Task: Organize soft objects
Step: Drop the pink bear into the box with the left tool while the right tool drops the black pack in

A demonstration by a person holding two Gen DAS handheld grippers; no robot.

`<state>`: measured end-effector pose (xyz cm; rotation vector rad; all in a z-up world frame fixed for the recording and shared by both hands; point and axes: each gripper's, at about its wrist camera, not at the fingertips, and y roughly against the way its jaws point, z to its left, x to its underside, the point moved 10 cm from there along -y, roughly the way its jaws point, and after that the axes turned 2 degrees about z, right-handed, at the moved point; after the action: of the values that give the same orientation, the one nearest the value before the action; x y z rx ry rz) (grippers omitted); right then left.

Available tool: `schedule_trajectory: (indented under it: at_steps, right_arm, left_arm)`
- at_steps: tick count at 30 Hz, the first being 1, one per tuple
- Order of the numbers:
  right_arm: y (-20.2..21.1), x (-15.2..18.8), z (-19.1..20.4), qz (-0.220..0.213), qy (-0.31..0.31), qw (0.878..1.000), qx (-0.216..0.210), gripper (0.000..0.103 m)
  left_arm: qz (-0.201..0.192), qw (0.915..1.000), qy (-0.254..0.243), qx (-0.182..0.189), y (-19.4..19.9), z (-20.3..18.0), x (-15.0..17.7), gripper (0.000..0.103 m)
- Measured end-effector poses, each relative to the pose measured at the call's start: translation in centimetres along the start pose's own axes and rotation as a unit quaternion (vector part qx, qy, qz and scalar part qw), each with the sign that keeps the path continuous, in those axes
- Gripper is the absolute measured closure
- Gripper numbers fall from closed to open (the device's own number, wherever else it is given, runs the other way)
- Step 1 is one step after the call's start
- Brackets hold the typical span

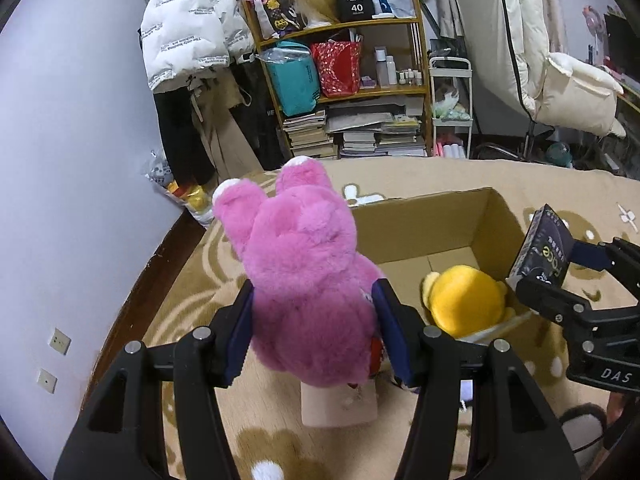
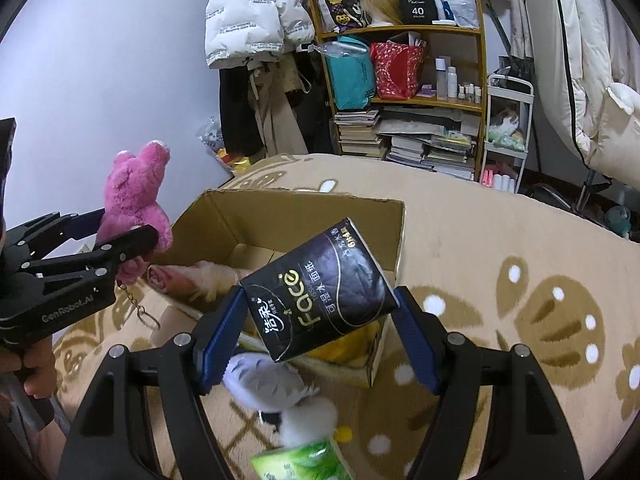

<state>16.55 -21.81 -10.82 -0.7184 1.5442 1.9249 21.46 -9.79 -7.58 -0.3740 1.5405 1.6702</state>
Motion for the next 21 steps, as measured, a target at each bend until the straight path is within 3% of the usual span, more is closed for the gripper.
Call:
schedule_trajectory:
  at_steps: [13,18,21]
  right_arm:
    - [-2.7,-0.7,-0.8,0.007,0.01,1.0,0.008,0.025]
    - [-3.1,-0.8,-0.8,0.011,0.011,1.0,0.005,0.025]
    - [-3.3,-0.9,-0.7,0.014,0.013,1.0,0.006,0.024]
  left_arm:
    - [0.021,0.9992,0.012,0.033,-3.9,-0.4,-0.4,0.044]
    - [0.031,0.9991,0.012,0.025,-4.6,-0.5,0.1,0.044]
    - [0.037,0.9989,0.016,0.024,-4.8,-0.3,0.3,0.037]
